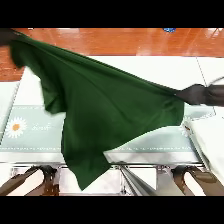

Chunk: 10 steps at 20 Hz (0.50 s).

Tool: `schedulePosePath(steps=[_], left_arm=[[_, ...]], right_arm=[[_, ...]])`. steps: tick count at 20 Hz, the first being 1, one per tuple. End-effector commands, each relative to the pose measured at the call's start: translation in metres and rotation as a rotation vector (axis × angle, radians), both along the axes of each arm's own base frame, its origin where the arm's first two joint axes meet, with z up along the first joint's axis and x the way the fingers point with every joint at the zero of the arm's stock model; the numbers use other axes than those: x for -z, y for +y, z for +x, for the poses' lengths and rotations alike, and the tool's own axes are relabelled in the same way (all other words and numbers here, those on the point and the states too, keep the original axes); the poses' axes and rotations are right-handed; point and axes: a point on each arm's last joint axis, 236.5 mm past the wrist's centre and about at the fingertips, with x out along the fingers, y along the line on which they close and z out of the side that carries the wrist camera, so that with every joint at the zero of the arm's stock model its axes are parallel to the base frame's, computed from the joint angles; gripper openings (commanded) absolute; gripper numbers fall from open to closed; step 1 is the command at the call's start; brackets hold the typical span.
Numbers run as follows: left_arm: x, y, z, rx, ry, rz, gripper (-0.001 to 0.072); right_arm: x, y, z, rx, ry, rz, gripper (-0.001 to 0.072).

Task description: Fold the shirts.

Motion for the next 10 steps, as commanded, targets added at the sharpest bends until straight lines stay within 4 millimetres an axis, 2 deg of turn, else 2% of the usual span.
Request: schedulePosePath(steps=[1,3,5,7,9,10], left_arm=[[0.109,-0.029,0.077,0.009,0.162,-0.053,0.0019],[0.146,-0.031,0.12,-0.039,0.209,-0.086,0.002],[0.178,-0.038,0.148,-0.049,0.261,-0.111,0.0019],[0.204,-0.047,0.162,-0.064,0.326,-0.147,0.002],[0.226,-0.05,0.165,-0.079,0.386,-0.171,0.0021],[0.233,-0.051,0.163,-0.083,0.414,-0.182,0.0075]], right_arm=[[0.059,-0.007,0.069,0.065,0.03,0.052,0.0021],[0.093,-0.017,0.116,0.114,0.074,0.053,0.0021],[0.115,-0.021,0.158,0.13,0.105,0.07,0.0021],[0.128,-0.02,0.201,0.146,0.12,0.121,0.0021],[0.134,-0.018,0.236,0.197,0.135,0.198,0.0021],[0.136,-0.018,0.25,0.227,0.138,0.231,0.0026]])
